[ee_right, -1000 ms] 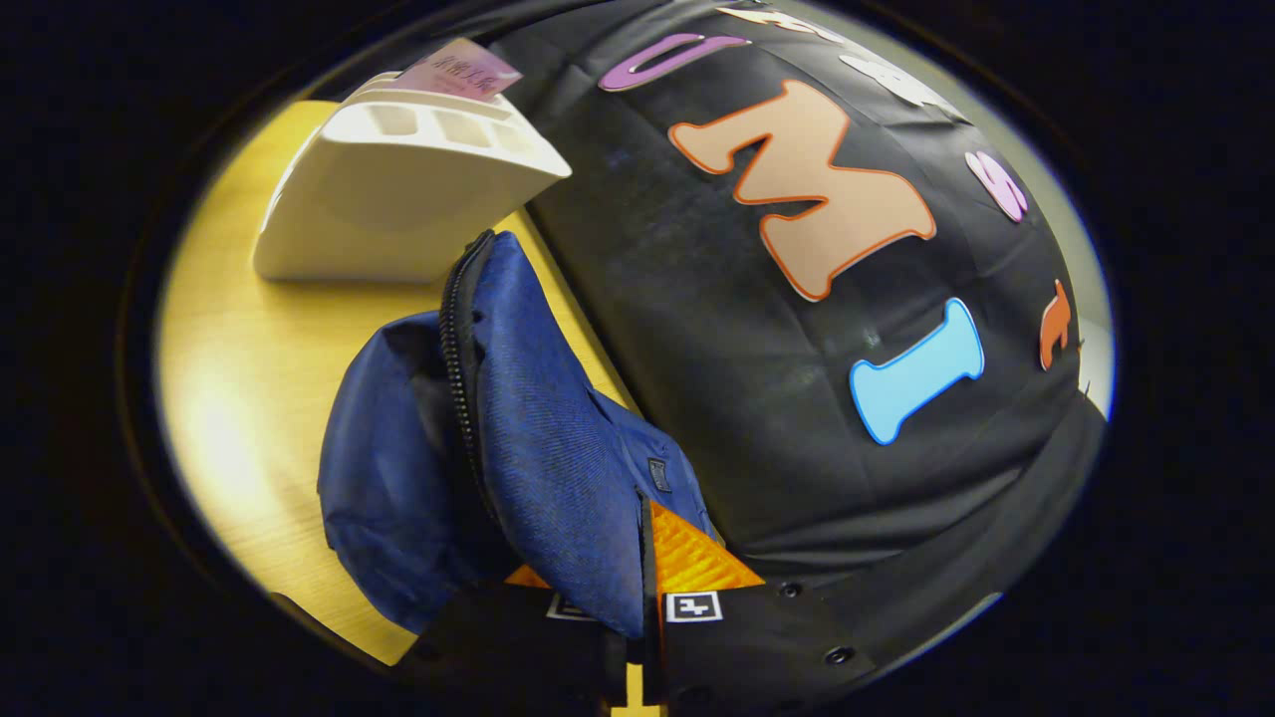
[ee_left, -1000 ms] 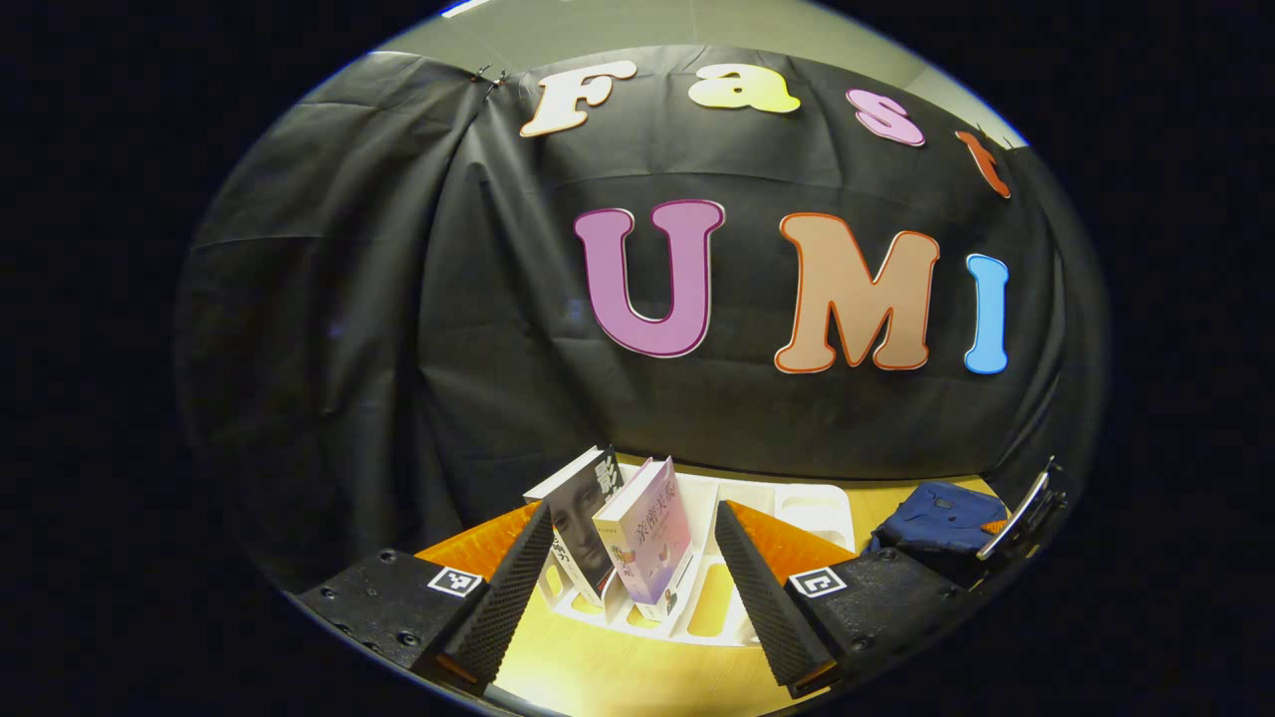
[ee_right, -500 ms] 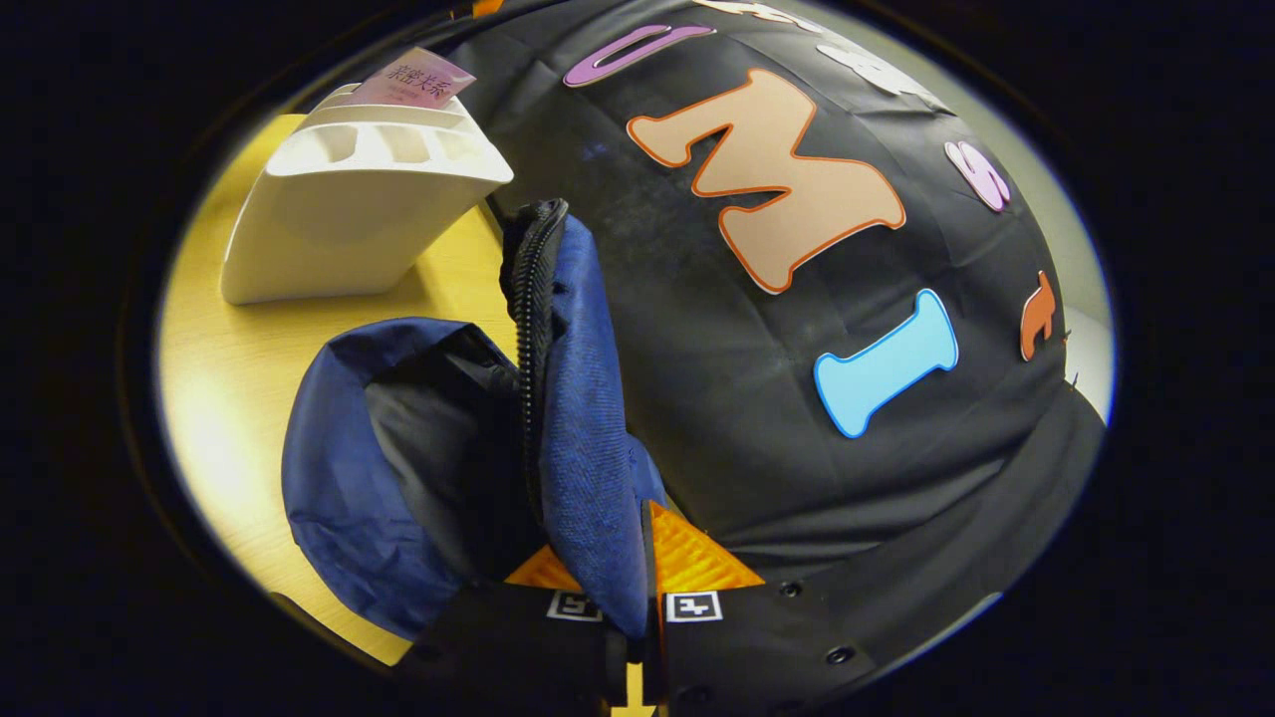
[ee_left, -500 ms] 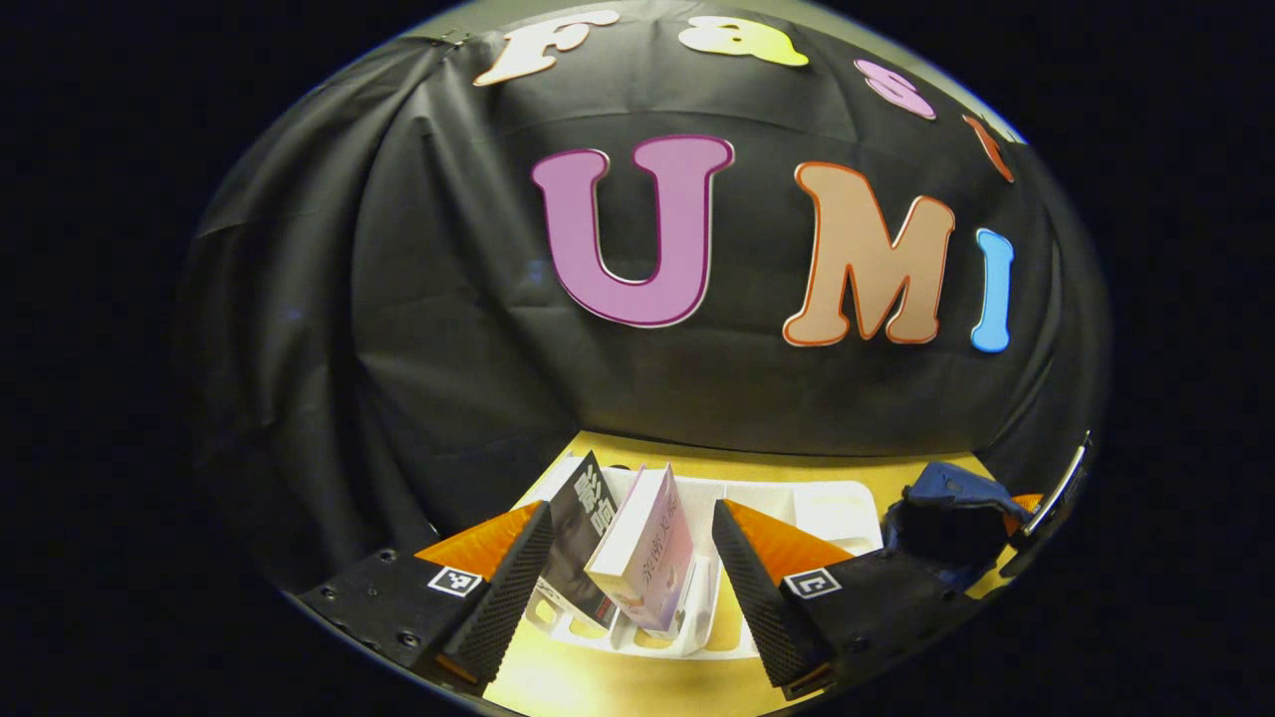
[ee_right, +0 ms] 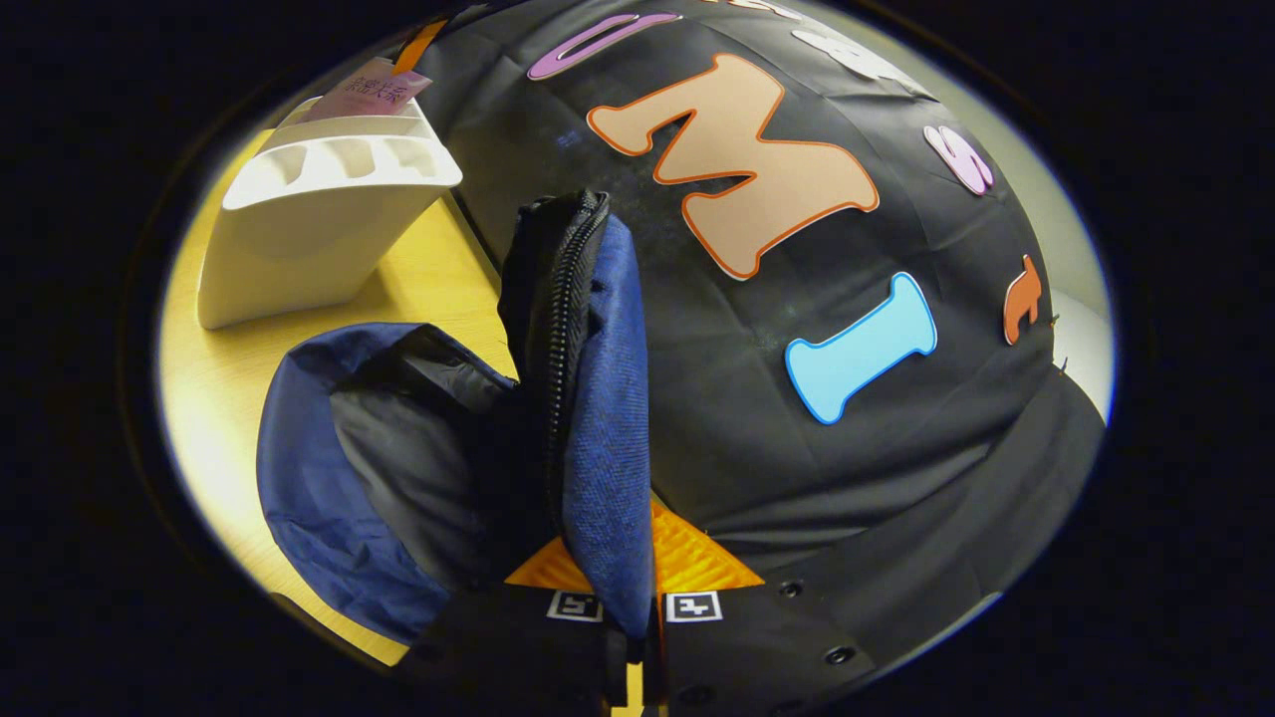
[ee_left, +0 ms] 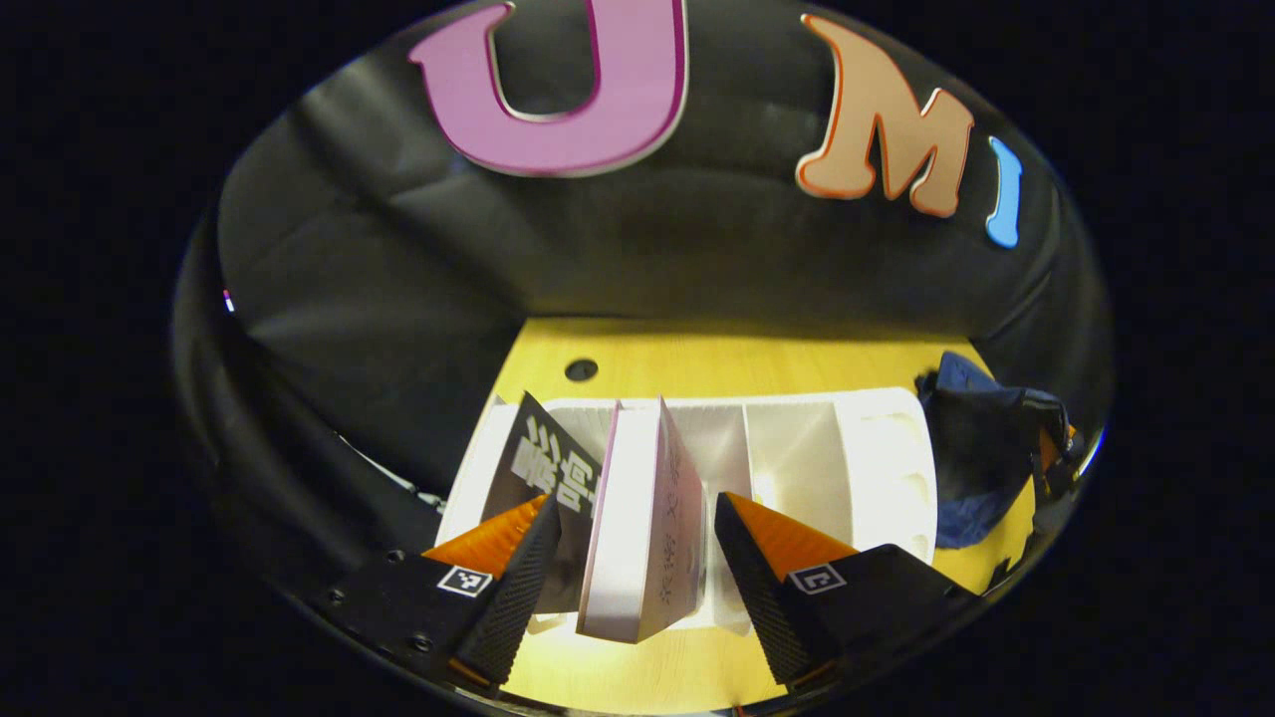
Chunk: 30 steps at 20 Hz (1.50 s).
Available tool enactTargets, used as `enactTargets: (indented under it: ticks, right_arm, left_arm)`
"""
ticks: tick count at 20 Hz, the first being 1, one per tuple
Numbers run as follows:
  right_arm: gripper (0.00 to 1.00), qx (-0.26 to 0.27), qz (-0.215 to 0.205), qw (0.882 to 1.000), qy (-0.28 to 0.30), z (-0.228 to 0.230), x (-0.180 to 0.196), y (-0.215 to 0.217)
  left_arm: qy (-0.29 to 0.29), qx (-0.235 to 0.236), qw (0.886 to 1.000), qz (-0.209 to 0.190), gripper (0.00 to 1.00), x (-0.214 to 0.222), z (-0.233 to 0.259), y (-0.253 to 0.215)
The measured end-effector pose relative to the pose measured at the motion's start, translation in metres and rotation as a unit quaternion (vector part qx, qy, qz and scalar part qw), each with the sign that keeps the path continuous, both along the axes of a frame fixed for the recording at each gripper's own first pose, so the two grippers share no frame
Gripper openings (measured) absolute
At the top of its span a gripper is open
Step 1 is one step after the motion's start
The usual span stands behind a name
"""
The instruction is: Open the schoolbag, grab two books from the bookshelf and put them into the schoolbag.
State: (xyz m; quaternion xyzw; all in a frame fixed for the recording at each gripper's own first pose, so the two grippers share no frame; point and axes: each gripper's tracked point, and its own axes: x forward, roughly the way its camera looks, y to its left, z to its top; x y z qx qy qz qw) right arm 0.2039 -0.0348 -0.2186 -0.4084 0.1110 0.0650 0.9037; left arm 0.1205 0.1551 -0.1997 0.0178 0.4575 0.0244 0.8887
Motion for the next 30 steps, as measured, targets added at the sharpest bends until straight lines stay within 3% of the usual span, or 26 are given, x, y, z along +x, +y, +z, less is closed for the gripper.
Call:
enactTargets:
  ticks: [6, 7, 13, 17, 27, 30]
  right_arm:
    - [0.07, 0.008, -0.012, 1.000, 0.001, -0.002, -0.006, -0.002]
    - [0.07, 0.009, -0.013, 1.000, 0.002, -0.002, -0.005, -0.002]
    - [0.08, 0.025, -0.021, 0.999, 0.001, -0.001, -0.006, -0.002]
    - [0.07, 0.022, -0.018, 1.000, 0.001, -0.001, -0.008, -0.002]
    - [0.07, 0.032, -0.015, 0.999, 0.007, -0.001, -0.009, 0.000]
    - [0.07, 0.033, -0.012, 0.999, 0.007, -0.002, -0.009, 0.000]
  left_arm:
    - [0.128, -0.014, 0.991, -0.024, 0.82, -0.010, -0.037, 0.000]
    - [0.139, -0.019, 0.990, -0.026, 0.74, -0.011, -0.038, -0.004]
    - [0.206, -0.046, 0.977, -0.041, 0.48, -0.012, -0.054, -0.033]
    - [0.233, -0.064, 0.970, -0.034, 0.40, -0.010, -0.067, -0.050]
    - [0.268, -0.045, 0.962, 0.018, 0.40, -0.022, -0.066, -0.044]
    - [0.254, -0.042, 0.966, 0.020, 0.41, -0.028, -0.046, -0.041]
